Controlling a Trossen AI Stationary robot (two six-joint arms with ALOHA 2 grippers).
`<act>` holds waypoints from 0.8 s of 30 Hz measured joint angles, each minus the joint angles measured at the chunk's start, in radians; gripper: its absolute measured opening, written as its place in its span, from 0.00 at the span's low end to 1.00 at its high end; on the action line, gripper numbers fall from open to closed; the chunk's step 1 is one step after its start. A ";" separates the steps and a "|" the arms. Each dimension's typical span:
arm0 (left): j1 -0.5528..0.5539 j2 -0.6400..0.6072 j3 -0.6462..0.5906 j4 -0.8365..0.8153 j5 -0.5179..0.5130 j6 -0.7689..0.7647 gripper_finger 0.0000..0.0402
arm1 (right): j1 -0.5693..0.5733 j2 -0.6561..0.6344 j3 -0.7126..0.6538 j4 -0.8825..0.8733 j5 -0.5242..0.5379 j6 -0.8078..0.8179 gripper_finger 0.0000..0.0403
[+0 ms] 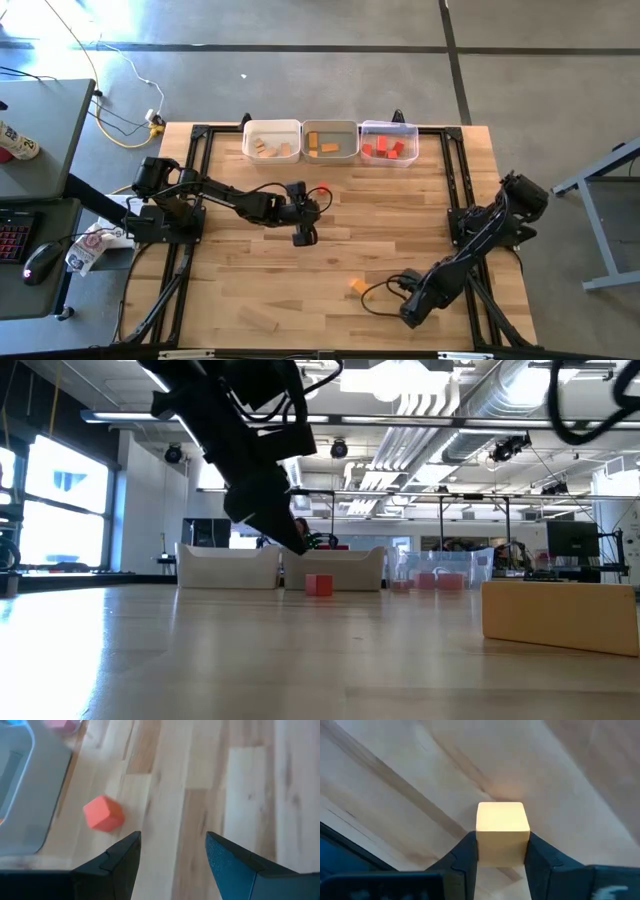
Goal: Sort & place blocks by color
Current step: Put the yellow block into the gray bin
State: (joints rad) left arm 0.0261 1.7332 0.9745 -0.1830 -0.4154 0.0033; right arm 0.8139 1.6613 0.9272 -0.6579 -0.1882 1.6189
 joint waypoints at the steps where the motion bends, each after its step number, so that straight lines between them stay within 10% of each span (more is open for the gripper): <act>1: 0.000 0.000 0.000 0.012 0.013 0.007 0.52 | -0.011 -0.004 0.000 0.000 0.011 -0.017 0.24; 24: -0.010 0.000 0.000 0.312 0.031 0.397 0.52 | -0.387 -0.230 -0.001 0.043 0.249 -0.612 0.24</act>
State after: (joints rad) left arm 0.0166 1.7336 0.9741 0.1294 -0.3847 0.3999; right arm 0.4270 1.4311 0.9264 -0.6148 0.0607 1.0071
